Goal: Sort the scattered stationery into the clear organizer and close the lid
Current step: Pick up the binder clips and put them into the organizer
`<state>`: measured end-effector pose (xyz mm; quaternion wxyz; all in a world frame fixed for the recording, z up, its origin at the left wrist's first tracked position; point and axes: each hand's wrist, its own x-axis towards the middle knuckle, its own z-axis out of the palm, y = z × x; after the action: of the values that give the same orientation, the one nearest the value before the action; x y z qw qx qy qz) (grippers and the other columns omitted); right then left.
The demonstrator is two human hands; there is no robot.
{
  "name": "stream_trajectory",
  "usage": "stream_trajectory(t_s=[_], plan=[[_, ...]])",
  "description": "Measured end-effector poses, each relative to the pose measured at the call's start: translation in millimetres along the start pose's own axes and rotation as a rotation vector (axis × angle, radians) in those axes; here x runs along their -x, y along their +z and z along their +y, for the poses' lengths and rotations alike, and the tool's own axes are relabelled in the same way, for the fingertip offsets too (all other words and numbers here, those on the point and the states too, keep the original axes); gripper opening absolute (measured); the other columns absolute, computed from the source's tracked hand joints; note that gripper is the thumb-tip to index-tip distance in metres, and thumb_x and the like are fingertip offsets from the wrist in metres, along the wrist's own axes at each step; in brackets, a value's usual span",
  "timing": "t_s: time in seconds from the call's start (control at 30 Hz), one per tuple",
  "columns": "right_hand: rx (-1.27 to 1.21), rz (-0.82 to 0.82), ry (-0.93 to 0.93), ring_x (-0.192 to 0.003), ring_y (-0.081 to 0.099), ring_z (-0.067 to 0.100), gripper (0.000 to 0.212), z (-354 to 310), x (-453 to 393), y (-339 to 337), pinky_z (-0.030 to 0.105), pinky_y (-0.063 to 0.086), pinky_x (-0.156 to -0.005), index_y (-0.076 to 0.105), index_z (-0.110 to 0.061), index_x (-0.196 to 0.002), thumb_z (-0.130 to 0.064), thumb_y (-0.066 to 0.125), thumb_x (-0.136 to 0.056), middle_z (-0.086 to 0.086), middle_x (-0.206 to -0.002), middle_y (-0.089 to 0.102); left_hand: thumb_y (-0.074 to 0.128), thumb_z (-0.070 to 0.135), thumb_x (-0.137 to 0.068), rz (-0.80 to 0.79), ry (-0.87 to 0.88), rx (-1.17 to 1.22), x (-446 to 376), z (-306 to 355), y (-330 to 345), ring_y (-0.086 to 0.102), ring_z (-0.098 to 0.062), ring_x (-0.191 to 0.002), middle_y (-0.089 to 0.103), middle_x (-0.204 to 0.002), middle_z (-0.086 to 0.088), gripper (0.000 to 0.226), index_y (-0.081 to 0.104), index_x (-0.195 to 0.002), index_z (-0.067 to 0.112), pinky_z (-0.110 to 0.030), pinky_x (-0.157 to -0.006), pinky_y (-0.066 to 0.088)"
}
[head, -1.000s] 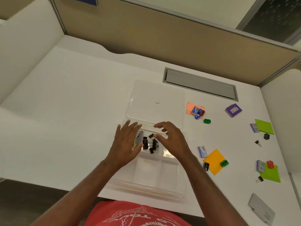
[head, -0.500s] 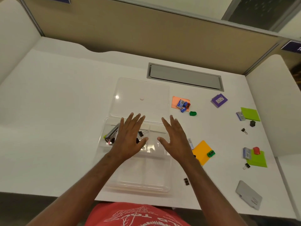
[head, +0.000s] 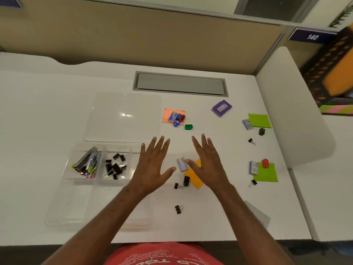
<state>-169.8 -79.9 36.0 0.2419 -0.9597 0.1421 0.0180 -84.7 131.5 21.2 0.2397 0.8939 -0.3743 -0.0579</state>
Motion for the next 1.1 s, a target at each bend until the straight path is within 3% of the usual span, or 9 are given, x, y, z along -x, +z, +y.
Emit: stream_trajectory(t_s=[0.43,0.7,0.9,1.1], plan=[[0.025,0.029,0.087,-0.153,-0.008,0.023,0.078,118.4,17.3,-32.4,0.044,0.011,-0.122,0.005,-0.034,-0.158,-0.054,0.049,-0.097,0.002,-0.166,-0.007,0.035,0.067,-0.094,-0.087,0.061,-0.035,-37.9,70.1,65.1,-0.012,-0.018,-0.153,-0.005,-0.167,0.002,0.084,0.0,-0.159,0.027,-0.053,-0.123,-0.004],[0.22,-0.002,0.18,-0.153,0.003,0.031,0.074,197.6,-5.1,-52.8,0.043,0.017,-0.121,0.009,-0.028,-0.158,-0.051,0.046,-0.098,0.011,-0.166,0.001,0.042,0.061,-0.095,-0.134,0.065,-0.042,-39.7,103.1,81.0,-0.011,-0.02,-0.153,-0.004,-0.167,0.002,0.083,0.001,-0.159,0.027,-0.053,-0.123,-0.004],[0.218,-0.019,0.266,-0.152,0.009,0.032,0.07,236.8,-28.1,-61.8,0.043,0.02,-0.12,0.017,-0.022,-0.158,-0.048,0.046,-0.1,0.012,-0.166,0.005,0.042,0.06,-0.096,-0.221,0.104,-0.087,-40.5,129.1,99.6,-0.013,-0.018,-0.153,-0.003,-0.167,0.003,0.081,0.003,-0.159,0.026,-0.054,-0.123,-0.002],[0.259,-0.064,0.249,-0.152,0.009,0.031,0.064,252.5,-39.7,-59.7,0.041,0.016,-0.122,0.018,-0.024,-0.158,-0.046,0.041,-0.102,0.01,-0.166,0.008,0.039,0.054,-0.1,-0.41,0.275,-0.218,-61.8,159.3,125.0,-0.005,-0.021,-0.154,0.011,-0.166,0.002,0.073,0.008,-0.159,0.025,-0.054,-0.122,-0.004]])
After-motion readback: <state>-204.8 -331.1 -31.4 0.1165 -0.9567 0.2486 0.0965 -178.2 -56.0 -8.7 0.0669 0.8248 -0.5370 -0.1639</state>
